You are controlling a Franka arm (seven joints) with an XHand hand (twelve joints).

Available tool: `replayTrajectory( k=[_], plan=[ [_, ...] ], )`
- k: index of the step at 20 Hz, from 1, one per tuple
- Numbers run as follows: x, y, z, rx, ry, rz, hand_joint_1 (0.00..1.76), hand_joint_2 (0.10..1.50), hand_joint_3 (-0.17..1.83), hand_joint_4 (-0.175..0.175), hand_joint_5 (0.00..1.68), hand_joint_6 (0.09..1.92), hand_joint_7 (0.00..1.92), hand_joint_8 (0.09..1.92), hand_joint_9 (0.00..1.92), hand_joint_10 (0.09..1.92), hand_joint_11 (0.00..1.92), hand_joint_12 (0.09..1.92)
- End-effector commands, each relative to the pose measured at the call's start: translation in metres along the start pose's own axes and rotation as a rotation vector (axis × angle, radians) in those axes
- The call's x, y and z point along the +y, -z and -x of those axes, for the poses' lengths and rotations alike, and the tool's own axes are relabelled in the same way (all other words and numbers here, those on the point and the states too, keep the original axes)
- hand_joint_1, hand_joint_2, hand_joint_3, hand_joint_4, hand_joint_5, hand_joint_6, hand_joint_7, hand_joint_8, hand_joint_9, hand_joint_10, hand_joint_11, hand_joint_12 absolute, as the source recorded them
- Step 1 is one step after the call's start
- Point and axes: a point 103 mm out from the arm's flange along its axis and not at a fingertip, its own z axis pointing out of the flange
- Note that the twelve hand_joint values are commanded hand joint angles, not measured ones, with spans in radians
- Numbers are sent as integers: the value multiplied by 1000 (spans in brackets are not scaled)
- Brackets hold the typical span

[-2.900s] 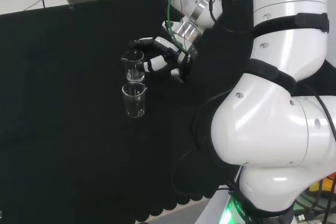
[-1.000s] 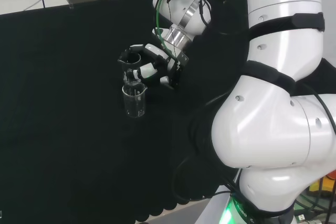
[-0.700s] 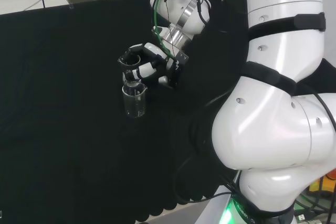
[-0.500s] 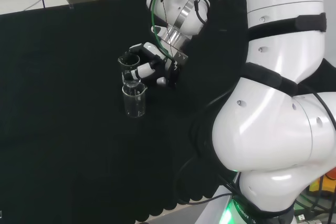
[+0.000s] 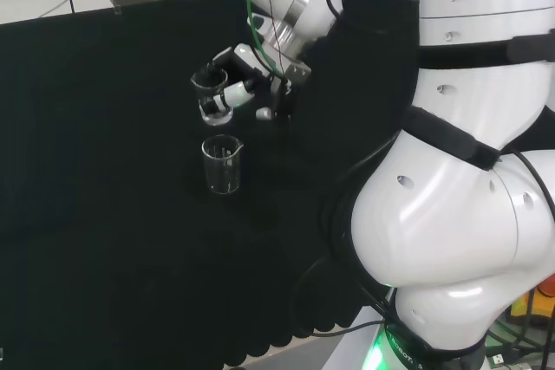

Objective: Pick up the beaker on the right.

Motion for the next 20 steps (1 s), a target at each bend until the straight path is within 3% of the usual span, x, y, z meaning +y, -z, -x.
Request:
replayTrajectory(
  k=[1, 10, 20],
  plan=[
    [-1, 14, -11, -33, 10, -20, 1320, 753, 366, -175, 1472, 155, 1542, 87, 1657, 87, 1486, 651],
    [1, 16, -22, -5, 24, -93, 1321, 741, 387, -175, 1481, 140, 1552, 87, 1672, 87, 1493, 644],
    [-3, 37, -24, -25, 43, -89, 1321, 732, 402, -175, 1486, 135, 1557, 87, 1671, 87, 1486, 638]
  ],
)
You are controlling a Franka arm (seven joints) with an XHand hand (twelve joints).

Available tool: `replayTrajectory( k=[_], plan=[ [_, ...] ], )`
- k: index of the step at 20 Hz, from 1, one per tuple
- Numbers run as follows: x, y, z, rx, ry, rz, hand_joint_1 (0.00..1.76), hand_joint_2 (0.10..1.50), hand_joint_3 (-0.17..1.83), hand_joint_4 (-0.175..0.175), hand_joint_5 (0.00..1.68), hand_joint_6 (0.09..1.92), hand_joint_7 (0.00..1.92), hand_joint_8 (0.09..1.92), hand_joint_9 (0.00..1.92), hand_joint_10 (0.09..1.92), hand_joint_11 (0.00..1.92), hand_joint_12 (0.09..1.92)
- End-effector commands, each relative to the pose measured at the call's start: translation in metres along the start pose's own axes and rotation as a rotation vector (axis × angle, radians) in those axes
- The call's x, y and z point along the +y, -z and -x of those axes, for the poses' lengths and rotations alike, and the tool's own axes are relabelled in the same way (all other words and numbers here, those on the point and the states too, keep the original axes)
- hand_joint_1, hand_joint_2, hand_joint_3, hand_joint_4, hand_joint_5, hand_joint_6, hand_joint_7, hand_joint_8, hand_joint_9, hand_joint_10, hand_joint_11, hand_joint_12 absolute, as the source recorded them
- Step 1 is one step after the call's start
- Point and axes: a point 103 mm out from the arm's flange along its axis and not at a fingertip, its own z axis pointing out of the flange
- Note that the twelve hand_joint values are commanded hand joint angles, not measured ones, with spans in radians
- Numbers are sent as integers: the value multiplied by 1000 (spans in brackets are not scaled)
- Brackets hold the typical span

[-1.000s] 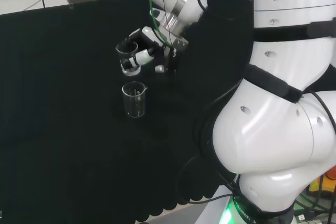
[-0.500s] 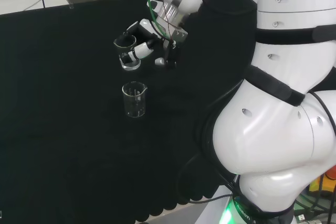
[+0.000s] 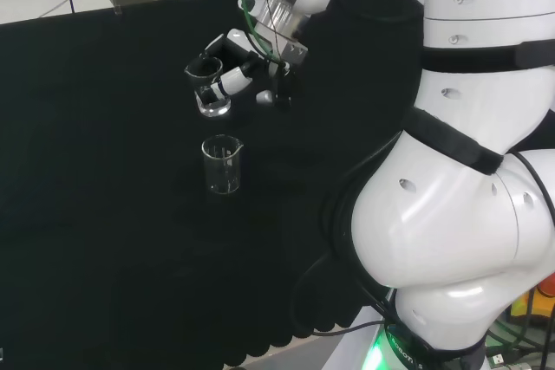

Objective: Pick up the beaker on the right.

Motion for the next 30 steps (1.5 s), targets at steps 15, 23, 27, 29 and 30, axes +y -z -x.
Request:
replayTrajectory(
  k=[15, 23, 27, 29, 30],
  plan=[
    [-65, 96, -7, -119, -24, -19, 1321, 734, 404, -175, 1485, 136, 1557, 87, 1681, 87, 1475, 637],
    [-122, 102, -15, -163, -86, -83, 1321, 734, 403, -175, 1484, 139, 1558, 87, 1683, 87, 1474, 638],
    [-145, 103, -17, -191, -109, -119, 1321, 734, 403, -175, 1483, 140, 1558, 87, 1683, 87, 1473, 638],
    [-152, 104, -16, -201, -113, -138, 1320, 735, 403, -175, 1483, 141, 1558, 87, 1684, 87, 1472, 638],
    [-155, 105, -15, -206, -117, -151, 1320, 735, 403, -175, 1483, 141, 1558, 87, 1684, 87, 1472, 638]
  ],
)
